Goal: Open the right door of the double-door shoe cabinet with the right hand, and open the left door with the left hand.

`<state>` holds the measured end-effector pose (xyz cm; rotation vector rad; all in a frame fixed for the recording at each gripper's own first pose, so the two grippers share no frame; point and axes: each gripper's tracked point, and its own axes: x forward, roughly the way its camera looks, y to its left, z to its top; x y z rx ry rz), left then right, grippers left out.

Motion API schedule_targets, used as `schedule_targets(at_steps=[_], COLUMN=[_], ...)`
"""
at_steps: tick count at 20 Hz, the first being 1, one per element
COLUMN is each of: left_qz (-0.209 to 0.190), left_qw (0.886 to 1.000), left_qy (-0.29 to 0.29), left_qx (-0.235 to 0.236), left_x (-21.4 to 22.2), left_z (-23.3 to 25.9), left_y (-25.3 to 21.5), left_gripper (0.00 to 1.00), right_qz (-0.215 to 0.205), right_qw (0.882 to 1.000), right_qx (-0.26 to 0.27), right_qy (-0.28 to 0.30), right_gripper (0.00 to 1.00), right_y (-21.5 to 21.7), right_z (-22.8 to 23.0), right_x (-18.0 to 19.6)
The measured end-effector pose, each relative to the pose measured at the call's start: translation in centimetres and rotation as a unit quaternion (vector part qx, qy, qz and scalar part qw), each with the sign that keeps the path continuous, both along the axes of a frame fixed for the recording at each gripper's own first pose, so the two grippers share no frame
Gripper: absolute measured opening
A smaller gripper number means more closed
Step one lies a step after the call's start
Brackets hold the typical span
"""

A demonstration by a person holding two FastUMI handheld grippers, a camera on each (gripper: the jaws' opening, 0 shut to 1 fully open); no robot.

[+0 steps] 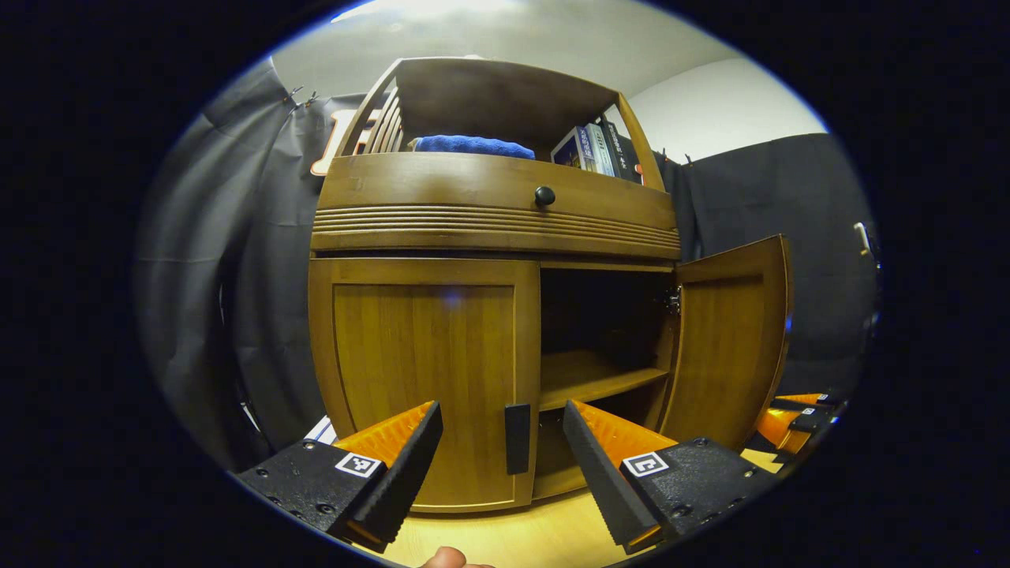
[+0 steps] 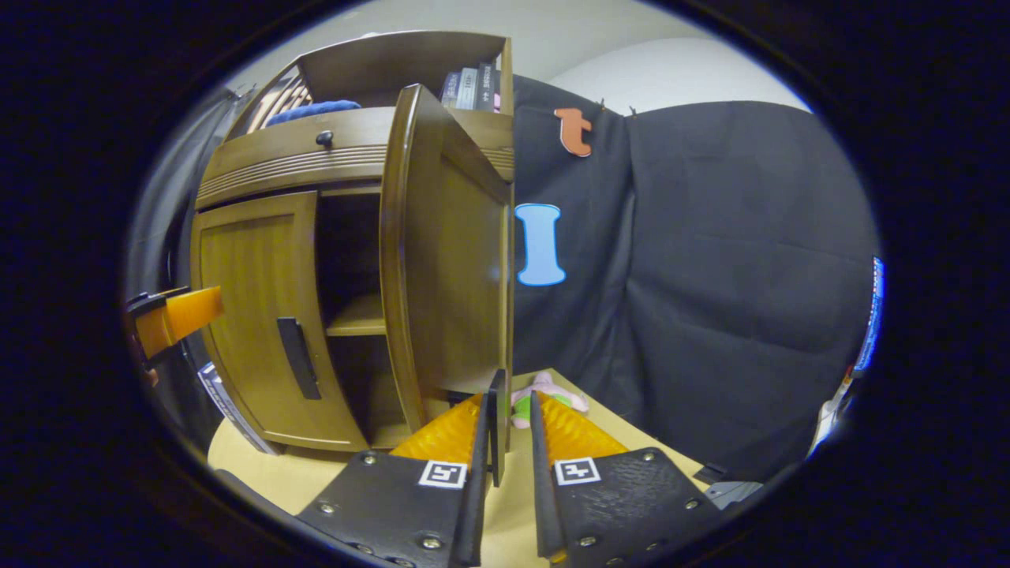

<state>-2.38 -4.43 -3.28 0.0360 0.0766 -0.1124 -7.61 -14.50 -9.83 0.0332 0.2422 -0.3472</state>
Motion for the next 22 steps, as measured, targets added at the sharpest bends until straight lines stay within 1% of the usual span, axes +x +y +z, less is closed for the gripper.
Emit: schedule_targets(at_steps=[1,8,13,17,18,19,20,21,22], left_qz=[0.0,-0.003,-0.002,0.002,0.004,0.005,0.007,0.009,0.011], left_qw=[1.0,1.0,1.0,1.0,1.0,1.0,1.0,1.0,1.0], left_qy=[0.001,0.004,0.008,0.011,0.012,0.012,0.013,0.013,0.014], left_qx=[0.0,-0.001,-0.003,-0.003,-0.003,-0.003,-0.003,-0.003,-0.002], left_x=[0.0,-0.1,-0.1,0.0,0.1,0.1,0.2,0.3,0.4], left_z=[-0.1,-0.2,-0.5,-0.7,-0.8,-0.8,-0.9,-0.9,-0.9], left_y=[0.0,-0.5,-0.6,-0.7,-0.7,-0.7,-0.6,-0.5,-0.4], left_gripper=[0.92,0.92,0.92,0.92,0.92,0.92,0.92,0.92,0.95], right_qz=[-0.003,-0.026,-0.039,-0.045,-0.044,-0.043,-0.041,-0.042,-0.046], right_qw=[1.0,1.0,0.999,0.999,0.999,0.999,0.999,0.998,0.998], right_qx=[0.001,-0.007,-0.028,-0.026,-0.025,-0.027,-0.031,-0.037,-0.043], right_qy=[0.0,-0.002,0.0,0.0,0.0,0.0,0.001,0.001,0.002], right_gripper=[0.26,0.25,0.25,0.25,0.3,0.3,0.25,0.25,0.25], right_y=[-0.4,-3.2,-4.9,-6.2,-6.5,-6.8,-7.1,-7.5,-8.1], right_z=[0.0,0.2,0.6,0.6,0.5,0.5,0.5,0.6,0.7], right_x=[-0.3,-1.1,-1.4,-1.8,-1.8,-1.8,-1.9,-2.1,-2.2])
